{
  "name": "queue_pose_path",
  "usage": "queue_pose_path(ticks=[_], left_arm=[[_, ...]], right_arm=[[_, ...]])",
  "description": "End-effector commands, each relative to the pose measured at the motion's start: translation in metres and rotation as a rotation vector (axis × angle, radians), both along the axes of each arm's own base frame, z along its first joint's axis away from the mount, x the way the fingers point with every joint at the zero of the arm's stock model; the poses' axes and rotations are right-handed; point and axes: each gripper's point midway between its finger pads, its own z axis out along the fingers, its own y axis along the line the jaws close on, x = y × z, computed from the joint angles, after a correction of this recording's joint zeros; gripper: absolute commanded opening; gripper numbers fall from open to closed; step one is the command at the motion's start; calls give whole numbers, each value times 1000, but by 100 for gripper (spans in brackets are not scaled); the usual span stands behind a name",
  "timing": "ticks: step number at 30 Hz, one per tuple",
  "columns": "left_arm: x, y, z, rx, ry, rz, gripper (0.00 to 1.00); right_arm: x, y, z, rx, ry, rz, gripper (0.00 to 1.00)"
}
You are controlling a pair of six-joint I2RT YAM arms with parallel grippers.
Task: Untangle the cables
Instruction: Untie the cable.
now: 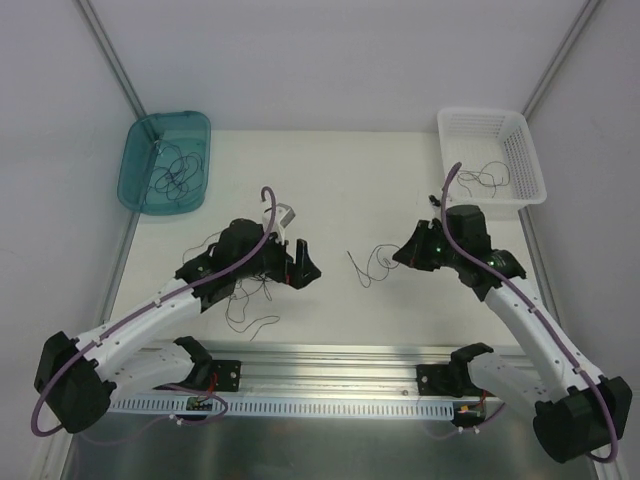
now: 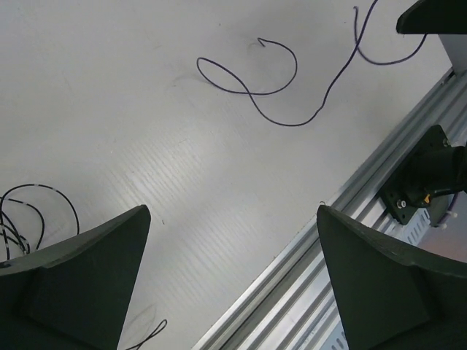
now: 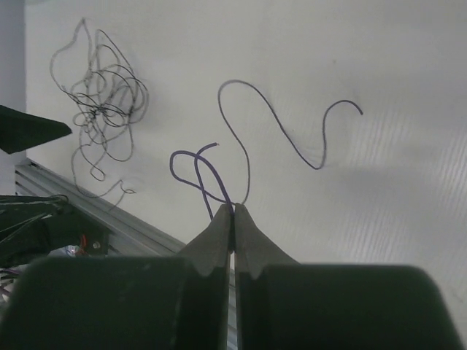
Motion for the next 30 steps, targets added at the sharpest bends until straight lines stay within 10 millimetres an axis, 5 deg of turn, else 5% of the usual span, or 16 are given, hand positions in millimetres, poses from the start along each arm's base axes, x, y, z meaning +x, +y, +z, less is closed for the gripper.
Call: queue_pose_path(ticks=[1,9,14,22,30], left_arm=[[21,-15,19,-9,-94,10,99],[46,-43,-20,-48,142,203,99],[56,-60,-47,-33,248,286,99],[28,-87,-88,7,400,285,97],[22,-84,-121,121,398,372,89]], right_arm=[[14,6,-18,8,6,-39,1],[9,-1,-79,-109,174,-67,1],[4,4,-94,-126,210,-48,1],[0,5,-107,-154,226,-42,1],[-5,16,-117,-145,244,-23,1]])
